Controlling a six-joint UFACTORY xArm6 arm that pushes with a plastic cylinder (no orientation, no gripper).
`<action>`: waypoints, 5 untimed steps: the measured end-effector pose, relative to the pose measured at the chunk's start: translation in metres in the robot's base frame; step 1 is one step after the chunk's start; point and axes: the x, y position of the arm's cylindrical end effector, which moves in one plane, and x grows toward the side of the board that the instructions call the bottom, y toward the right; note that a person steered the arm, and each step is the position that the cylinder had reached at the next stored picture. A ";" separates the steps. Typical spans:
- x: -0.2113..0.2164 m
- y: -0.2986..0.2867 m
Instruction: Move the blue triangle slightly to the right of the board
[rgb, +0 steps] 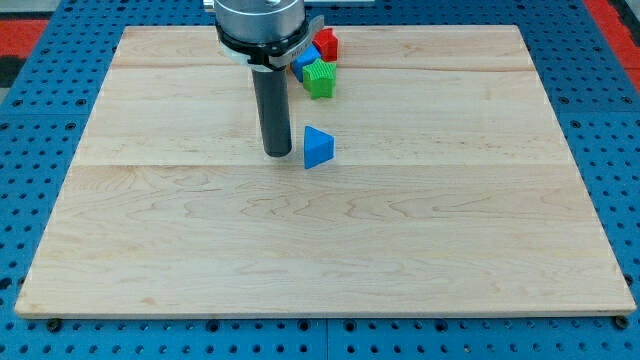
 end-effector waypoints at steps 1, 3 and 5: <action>-0.002 0.001; -0.013 0.016; -0.019 0.016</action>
